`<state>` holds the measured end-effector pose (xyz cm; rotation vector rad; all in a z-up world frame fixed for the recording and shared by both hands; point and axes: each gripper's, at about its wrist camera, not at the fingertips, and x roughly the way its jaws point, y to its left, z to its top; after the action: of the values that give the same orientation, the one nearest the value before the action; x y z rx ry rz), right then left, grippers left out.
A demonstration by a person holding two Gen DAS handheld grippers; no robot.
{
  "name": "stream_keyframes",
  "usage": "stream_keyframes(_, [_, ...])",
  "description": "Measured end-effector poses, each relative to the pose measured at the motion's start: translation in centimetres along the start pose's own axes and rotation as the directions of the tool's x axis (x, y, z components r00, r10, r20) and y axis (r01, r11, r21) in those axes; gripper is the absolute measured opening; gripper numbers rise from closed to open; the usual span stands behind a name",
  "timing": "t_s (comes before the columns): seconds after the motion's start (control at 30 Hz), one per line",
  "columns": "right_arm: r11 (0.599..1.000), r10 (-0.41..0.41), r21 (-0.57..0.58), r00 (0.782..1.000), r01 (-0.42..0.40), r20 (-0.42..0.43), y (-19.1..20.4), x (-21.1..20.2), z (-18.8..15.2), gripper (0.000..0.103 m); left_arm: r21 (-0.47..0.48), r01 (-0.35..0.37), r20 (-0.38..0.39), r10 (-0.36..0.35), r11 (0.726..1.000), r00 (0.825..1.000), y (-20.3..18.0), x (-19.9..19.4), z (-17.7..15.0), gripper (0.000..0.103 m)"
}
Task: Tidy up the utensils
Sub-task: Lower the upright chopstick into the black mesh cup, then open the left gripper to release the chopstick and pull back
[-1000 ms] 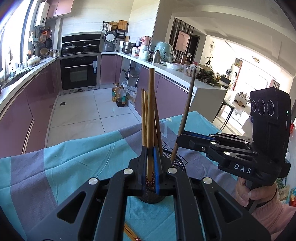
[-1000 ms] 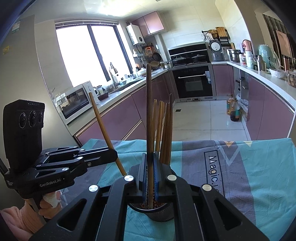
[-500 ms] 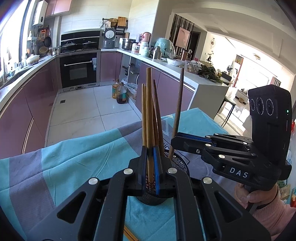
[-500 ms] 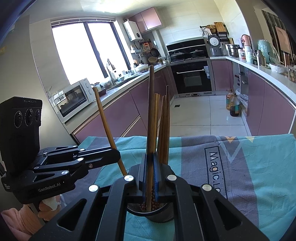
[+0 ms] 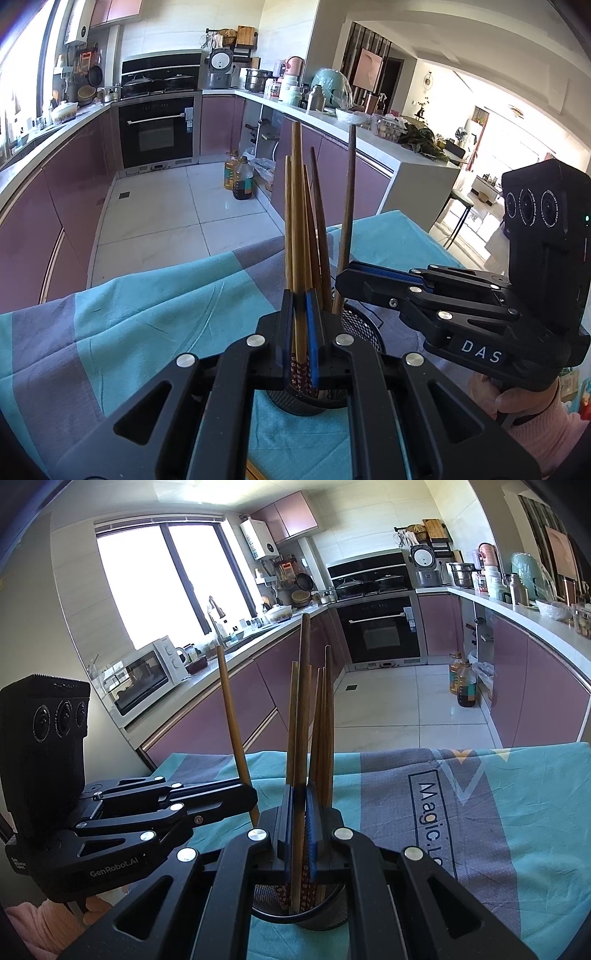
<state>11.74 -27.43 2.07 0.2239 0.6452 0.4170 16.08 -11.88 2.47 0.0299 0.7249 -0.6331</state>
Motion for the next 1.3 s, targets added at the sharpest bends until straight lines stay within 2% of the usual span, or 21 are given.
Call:
stream_keyframes(0.5, [1.000, 0.001, 0.009, 1.000, -0.001, 0.000, 0.0, 0.2, -0.1, 0.006, -0.025, 0.028, -0.036, -0.029, 0.999, 0.999, 0.7, 2.3, -0.8, 0.007])
stream_keyframes(0.63, [1.000, 0.013, -0.003, 1.000, -0.013, 0.001, 0.2, -0.2, -0.3, 0.008, -0.012, 0.019, -0.002, -0.020, 1.000, 1.000, 0.7, 1.4, -1.3, 0.007])
stream_keyframes(0.7, [0.999, 0.030, -0.022, 1.000, -0.030, -0.003, 0.6, -0.7, -0.8, 0.012, -0.011, 0.009, 0.027, -0.009, 1.000, 1.000, 1.0, 0.4, -1.7, 0.012])
stream_keyframes(0.83, [0.995, 0.077, -0.070, 0.997, -0.077, -0.015, 1.6, -1.8, -2.0, 0.026, -0.022, -0.063, 0.106, 0.065, 0.998, 0.992, 2.2, -2.7, -3.0, 0.037])
stream_keyframes(0.93, [0.987, 0.116, -0.107, 0.992, -0.120, -0.039, 2.7, -2.3, -3.3, 0.027, -0.043, -0.109, 0.132, 0.113, 0.993, 0.985, 3.2, -4.6, -4.5, 0.044])
stream_keyframes(1.03, [0.979, 0.148, -0.133, 0.986, -0.156, -0.072, 4.0, -2.4, -4.7, 0.029, -0.070, -0.173, 0.134, 0.181, 0.983, 0.974, 4.4, -5.8, -6.4, 0.054])
stream_keyframes(1.1, [0.974, 0.160, -0.146, 0.982, -0.173, -0.097, 4.8, -2.0, -5.6, 0.037, -0.083, -0.201, 0.126, 0.210, 0.976, 0.969, 5.0, -6.5, -7.7, 0.056])
stream_keyframes(1.17, [0.972, 0.155, -0.158, 0.979, -0.174, -0.129, 5.6, -1.1, -6.7, 0.040, -0.092, -0.243, 0.123, 0.253, 0.966, 0.959, 5.6, -7.0, -8.9, 0.064])
stream_keyframes(1.3, [0.974, 0.156, -0.131, 0.965, -0.186, -0.211, 6.4, 1.5, -8.7, 0.043, -0.098, -0.304, 0.110, 0.314, 0.947, 0.943, 6.1, -7.9, -11.4, 0.071])
